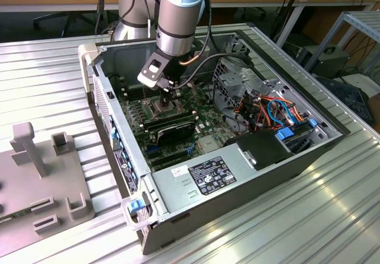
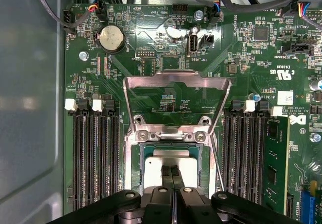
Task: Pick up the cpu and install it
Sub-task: 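Place the cpu into insertion slot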
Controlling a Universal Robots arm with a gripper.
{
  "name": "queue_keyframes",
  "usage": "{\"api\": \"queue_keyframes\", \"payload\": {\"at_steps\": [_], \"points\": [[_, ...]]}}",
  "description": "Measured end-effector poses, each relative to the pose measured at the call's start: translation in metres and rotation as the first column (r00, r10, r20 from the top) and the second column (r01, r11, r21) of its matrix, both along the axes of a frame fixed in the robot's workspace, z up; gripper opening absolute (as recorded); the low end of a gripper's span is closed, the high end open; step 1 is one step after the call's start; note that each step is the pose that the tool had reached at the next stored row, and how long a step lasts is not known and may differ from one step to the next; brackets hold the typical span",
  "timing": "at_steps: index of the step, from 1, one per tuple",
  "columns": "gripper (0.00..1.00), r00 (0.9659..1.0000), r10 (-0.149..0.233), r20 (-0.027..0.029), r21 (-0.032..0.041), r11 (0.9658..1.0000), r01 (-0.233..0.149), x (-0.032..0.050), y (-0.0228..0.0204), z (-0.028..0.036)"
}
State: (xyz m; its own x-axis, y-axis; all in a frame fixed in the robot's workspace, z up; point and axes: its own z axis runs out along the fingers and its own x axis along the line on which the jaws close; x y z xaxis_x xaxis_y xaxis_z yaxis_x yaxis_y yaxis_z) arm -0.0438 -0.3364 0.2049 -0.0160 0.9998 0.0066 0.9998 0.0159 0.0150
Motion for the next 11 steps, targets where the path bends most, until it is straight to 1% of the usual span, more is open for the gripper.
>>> {"api": "queue_keyframes", "payload": {"at_steps": [11], "points": [[0.11, 1.0000, 0.000, 0.0002, 0.0004, 1.0000, 0.000, 0.0000, 0.0001, -0.0006]]}}
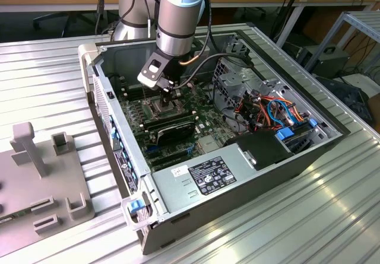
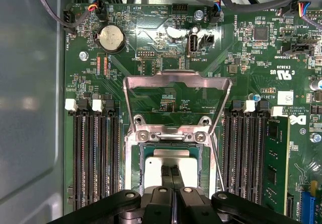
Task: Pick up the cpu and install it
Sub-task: 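Place the cpu into insertion slot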
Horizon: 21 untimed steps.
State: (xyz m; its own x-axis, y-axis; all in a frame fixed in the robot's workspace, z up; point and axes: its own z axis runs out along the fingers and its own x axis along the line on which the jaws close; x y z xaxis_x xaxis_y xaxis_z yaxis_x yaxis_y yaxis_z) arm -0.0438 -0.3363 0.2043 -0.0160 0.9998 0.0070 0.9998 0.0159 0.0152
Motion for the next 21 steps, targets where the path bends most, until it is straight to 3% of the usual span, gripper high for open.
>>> {"api": "queue_keyframes", "payload": {"at_steps": [5, 12, 15, 21], "points": [[0.11, 1.0000, 0.000, 0.0013, 0.0020, 1.0000, 0.000, 0.0002, 0.0003, 0.0017], [0.11, 1.0000, 0.000, 0.0002, -0.0001, 1.0000, 0.000, 0.0000, 0.0000, 0.0159], [0.11, 1.0000, 0.000, 0.0002, -0.0005, 1.0000, 0.000, 0.0000, 0.0001, 0.0267], [0.11, 1.0000, 0.000, 0.0002, -0.0019, 1.0000, 0.000, 0.0001, 0.0000, 0.0372]]}}
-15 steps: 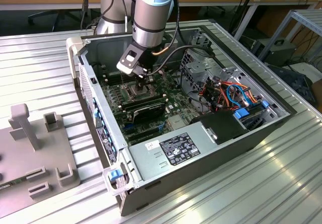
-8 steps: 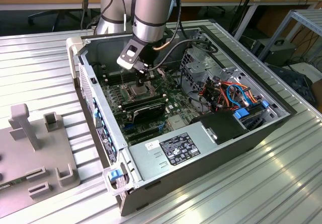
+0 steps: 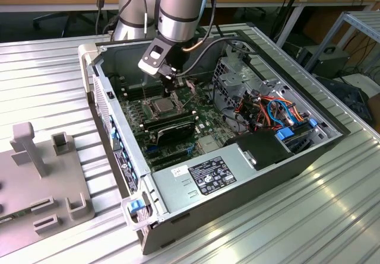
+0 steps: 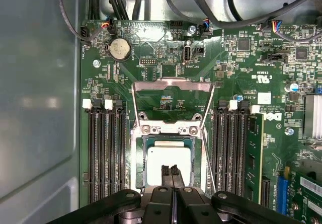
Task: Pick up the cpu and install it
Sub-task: 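Place the cpu into insertion slot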
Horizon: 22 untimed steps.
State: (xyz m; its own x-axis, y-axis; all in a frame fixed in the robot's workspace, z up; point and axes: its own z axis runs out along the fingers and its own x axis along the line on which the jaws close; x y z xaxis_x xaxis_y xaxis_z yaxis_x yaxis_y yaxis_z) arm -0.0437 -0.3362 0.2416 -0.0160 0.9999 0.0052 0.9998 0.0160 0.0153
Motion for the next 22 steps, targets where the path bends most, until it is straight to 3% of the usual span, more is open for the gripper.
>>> {"api": "queue_keyframes", "payload": {"at_steps": [22], "points": [[0.11, 1.0000, 0.000, 0.0000, -0.0001, 1.0000, 0.000, 0.0015, 0.0000, 0.0026]]}}
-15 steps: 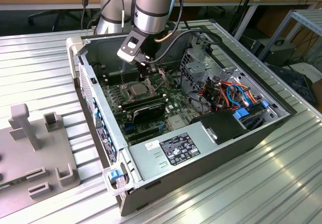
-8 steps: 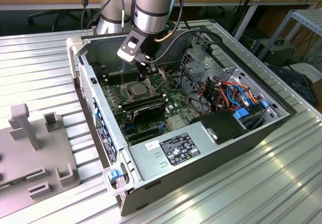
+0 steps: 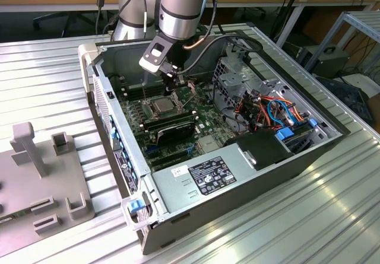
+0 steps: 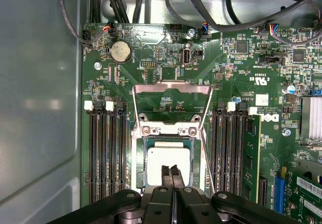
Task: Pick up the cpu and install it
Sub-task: 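Place the cpu into insertion slot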
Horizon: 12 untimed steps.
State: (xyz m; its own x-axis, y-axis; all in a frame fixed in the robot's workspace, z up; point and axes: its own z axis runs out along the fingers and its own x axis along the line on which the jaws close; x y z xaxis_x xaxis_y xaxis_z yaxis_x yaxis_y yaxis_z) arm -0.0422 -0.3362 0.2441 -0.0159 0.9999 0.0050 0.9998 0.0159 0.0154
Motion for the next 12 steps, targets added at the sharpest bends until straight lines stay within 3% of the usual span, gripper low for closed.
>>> {"api": "queue_keyframes", "payload": {"at_steps": [2, 3, 4, 6, 12], "points": [[0.11, 1.0000, 0.000, 0.0000, 0.0000, 1.0000, 0.000, 0.0000, 0.0000, 0.0000], [0.17, 1.0000, 0.000, 0.0000, 0.0000, 1.0000, 0.000, 0.0001, 0.0000, 0.0000], [0.24, 1.0000, 0.000, 0.0000, 0.0000, 1.0000, 0.000, 0.0001, 0.0000, 0.0000], [0.48, 1.0000, 0.000, 0.0000, 0.0000, 1.0000, 0.000, 0.0002, 0.0000, 0.0000], [0.48, 1.0000, 0.000, 0.0001, 0.0001, 1.0000, 0.000, 0.0002, 0.0000, -0.0130]]}}
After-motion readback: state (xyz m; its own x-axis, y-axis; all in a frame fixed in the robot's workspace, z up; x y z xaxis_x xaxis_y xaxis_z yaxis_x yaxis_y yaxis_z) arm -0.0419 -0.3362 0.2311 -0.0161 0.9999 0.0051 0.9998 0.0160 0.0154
